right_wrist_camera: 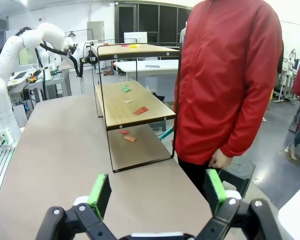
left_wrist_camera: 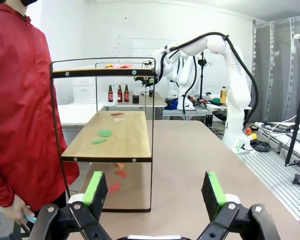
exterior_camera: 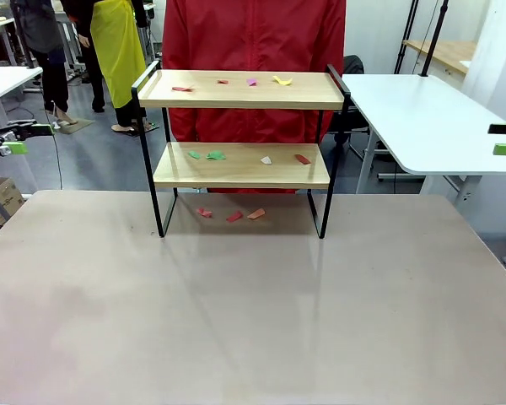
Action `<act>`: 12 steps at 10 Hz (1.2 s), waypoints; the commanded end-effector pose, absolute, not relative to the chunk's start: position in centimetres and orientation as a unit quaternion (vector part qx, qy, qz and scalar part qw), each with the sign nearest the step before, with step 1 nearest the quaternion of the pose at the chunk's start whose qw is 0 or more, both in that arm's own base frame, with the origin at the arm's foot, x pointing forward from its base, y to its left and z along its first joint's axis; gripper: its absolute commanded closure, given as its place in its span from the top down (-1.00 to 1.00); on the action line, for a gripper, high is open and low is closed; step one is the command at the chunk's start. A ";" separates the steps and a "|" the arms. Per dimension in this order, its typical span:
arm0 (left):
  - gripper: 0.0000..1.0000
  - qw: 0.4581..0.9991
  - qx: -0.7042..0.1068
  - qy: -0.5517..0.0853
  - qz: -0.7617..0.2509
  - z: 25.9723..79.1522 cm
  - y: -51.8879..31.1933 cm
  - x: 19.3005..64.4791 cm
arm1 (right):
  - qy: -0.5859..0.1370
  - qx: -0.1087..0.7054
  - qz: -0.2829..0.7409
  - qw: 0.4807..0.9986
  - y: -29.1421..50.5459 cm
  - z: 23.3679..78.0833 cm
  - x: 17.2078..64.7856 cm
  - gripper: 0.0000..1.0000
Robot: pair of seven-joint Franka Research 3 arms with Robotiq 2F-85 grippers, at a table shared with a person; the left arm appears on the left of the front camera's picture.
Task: Clean the shelf.
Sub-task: Pick up the Duster handed by the human.
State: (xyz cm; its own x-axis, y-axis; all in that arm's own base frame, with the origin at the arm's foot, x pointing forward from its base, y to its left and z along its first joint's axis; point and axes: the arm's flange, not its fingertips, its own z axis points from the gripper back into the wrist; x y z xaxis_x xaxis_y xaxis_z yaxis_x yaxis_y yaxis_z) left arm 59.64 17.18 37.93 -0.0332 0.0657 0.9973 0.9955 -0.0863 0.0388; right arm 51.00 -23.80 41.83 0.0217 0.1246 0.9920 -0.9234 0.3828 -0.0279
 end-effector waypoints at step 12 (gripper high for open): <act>1.00 0.476 -0.530 -0.492 -0.499 37.2 17.5 59.9 | -0.558 0.361 0.420 0.618 -24.1 41.5 51.0 1.00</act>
State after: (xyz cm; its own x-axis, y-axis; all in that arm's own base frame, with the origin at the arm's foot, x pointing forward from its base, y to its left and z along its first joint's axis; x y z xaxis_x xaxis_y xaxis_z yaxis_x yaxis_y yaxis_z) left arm 60.07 17.63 37.04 0.0372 0.0355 0.9987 0.9981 -0.0503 -0.0354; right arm 51.17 -24.19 41.26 0.0292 0.1178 0.9926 -0.9217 0.3874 -0.0189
